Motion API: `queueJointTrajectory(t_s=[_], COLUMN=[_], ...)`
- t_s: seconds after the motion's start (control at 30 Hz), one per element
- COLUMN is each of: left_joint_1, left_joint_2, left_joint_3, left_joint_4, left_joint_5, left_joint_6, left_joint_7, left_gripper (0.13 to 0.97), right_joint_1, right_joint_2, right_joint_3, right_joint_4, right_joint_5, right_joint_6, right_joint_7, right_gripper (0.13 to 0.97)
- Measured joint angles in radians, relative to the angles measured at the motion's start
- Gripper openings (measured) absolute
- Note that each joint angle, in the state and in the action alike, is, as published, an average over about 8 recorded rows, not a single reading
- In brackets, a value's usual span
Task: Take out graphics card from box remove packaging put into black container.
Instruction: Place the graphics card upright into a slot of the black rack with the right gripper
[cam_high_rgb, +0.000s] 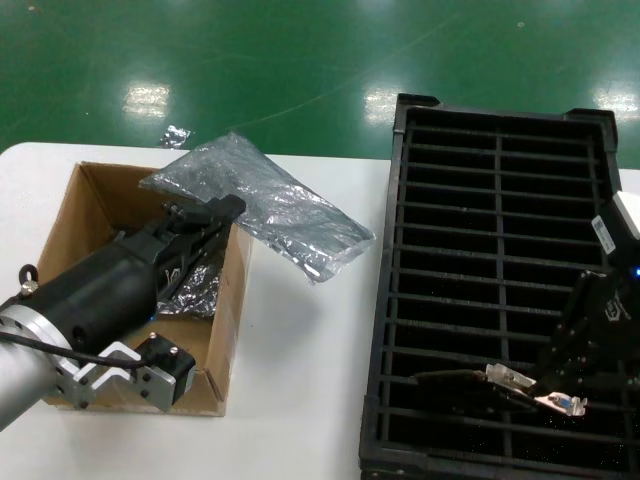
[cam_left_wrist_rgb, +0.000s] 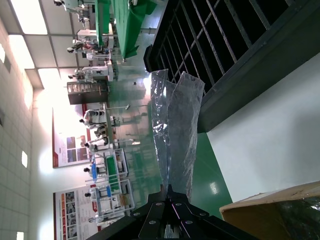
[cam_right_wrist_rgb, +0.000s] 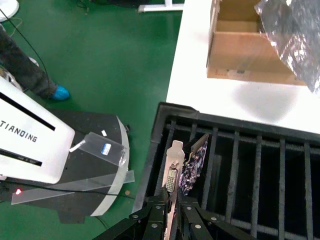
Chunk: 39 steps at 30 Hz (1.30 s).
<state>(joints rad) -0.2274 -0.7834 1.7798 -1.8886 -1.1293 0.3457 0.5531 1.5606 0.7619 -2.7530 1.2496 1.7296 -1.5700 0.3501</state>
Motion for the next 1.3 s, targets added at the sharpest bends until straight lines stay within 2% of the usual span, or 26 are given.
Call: queueJointTrajectory(t_s=[0.67, 1.3], left_joint_1=[0.0, 0.0], left_joint_2=[0.0, 0.0], left_joint_3=[0.0, 0.0], left_joint_4=[0.0, 0.0], left_joint_5=[0.0, 0.0], left_joint_6=[0.0, 0.0], left_joint_7=[0.0, 0.0], left_gripper=[0.139, 0.139], right_joint_1=[-0.002, 0.011], right_joint_2=[-0.043, -0.023], right_joint_3=[0.0, 0.0], right_joint_4=[-0.098, -0.005], right_joint_5=[-0.075, -0.105], right_joint_6=[0.0, 0.0], right_joint_7=[-0.03, -0.021], right_gripper=[0.158, 0.158])
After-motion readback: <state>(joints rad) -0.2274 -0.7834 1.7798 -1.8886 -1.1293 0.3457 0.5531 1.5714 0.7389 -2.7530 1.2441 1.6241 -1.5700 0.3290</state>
